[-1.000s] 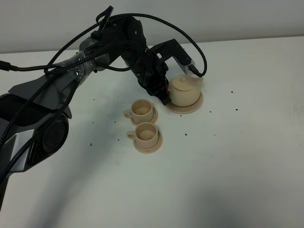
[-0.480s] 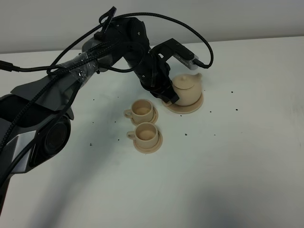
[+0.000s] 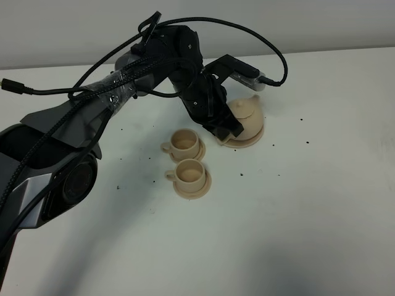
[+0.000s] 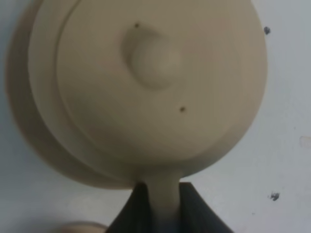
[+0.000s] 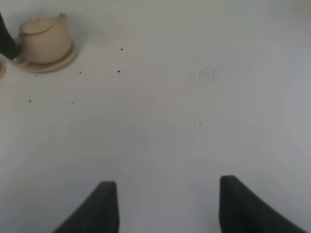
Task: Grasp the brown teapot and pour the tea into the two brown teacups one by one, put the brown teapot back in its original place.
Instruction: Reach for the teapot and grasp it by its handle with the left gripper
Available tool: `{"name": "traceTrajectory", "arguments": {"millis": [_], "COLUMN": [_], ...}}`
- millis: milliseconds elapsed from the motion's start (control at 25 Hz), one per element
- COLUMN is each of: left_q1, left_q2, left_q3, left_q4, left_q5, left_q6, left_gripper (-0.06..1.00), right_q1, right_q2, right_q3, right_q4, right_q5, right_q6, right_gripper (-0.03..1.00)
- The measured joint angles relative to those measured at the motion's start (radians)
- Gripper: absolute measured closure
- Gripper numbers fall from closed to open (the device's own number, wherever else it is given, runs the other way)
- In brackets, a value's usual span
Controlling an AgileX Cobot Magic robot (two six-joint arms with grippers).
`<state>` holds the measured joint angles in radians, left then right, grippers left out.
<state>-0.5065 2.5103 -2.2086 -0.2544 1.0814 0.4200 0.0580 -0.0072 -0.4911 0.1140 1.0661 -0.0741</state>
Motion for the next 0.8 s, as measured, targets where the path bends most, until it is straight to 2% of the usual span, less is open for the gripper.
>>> {"name": "traceTrajectory", "arguments": {"millis": [360,800], "left_q1": [-0.013,-0.018], "left_q2": [0.0,0.0], "left_q3": [-0.006,-0.011], "left_q4": [0.002,0.026], "left_q5": [0.043,0.094], "left_q6": [-0.096,-0.179], "left_gripper": [0.7,0.69], "right_q1": [0.0,0.0], "right_q2": [0.0,0.0], "right_q3": [0.0,0.0], "right_q4": [0.0,0.0], "right_q5": [0.0,0.0], "right_q6": [0.0,0.0], "right_gripper": [0.48,0.48]}}
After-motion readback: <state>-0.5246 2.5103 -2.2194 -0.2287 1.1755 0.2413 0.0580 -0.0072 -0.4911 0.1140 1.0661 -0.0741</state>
